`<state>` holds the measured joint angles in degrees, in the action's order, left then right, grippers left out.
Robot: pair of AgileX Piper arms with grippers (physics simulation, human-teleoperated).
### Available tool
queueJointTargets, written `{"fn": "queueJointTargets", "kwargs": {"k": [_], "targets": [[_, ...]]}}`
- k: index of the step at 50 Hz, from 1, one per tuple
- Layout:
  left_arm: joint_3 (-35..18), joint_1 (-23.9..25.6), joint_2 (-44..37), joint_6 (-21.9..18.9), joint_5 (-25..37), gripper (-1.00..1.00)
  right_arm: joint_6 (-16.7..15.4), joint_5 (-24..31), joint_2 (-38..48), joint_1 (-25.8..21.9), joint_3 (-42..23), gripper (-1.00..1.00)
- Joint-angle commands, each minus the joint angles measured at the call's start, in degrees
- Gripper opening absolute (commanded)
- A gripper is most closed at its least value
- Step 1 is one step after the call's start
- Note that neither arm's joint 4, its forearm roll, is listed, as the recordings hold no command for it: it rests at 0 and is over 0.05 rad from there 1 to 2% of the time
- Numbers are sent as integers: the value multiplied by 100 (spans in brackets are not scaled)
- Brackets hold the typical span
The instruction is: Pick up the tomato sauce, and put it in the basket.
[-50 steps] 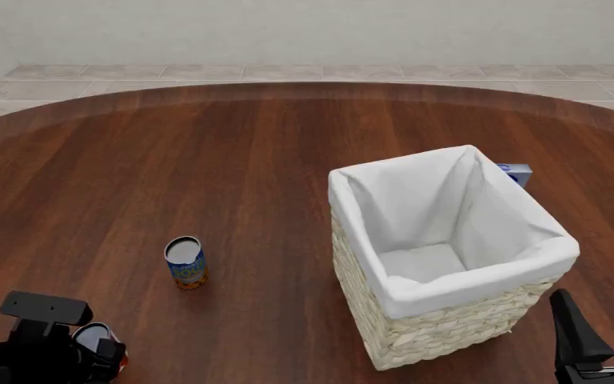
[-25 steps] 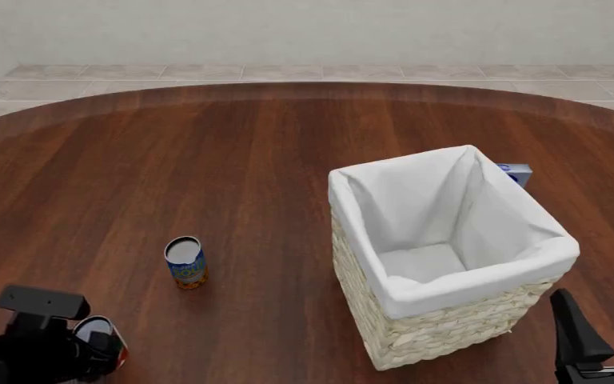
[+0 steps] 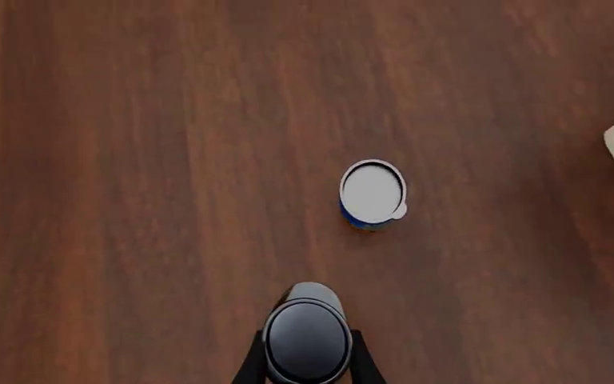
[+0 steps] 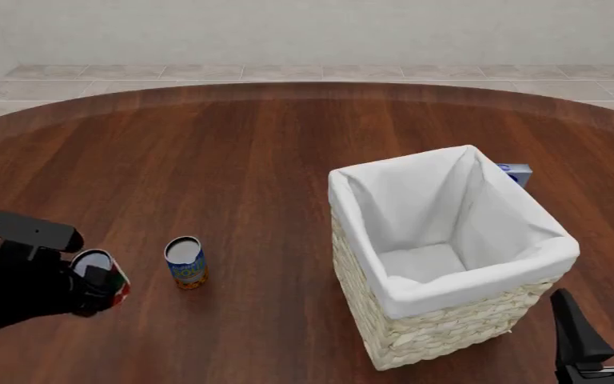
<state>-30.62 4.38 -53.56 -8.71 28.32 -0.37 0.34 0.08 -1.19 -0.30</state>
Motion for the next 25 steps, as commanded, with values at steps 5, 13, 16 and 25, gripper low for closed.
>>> {"fn": "queueJointTargets", "kwargs": {"k": [5, 13, 16, 25], "targets": [[-1106, 307, -246, -214, 334, -100, -26, -4, 0, 22, 6, 100], [-1468, 657, -430, -184, 335, -100, -29, -5, -1, 11, 6, 100], [-1676, 821, -537, -190, 317, -100, -24, -4, -1, 6, 5, 100], [-2300, 1474, -1006, -101, 137, -100, -10, -4, -2, 11, 2, 100]]}}
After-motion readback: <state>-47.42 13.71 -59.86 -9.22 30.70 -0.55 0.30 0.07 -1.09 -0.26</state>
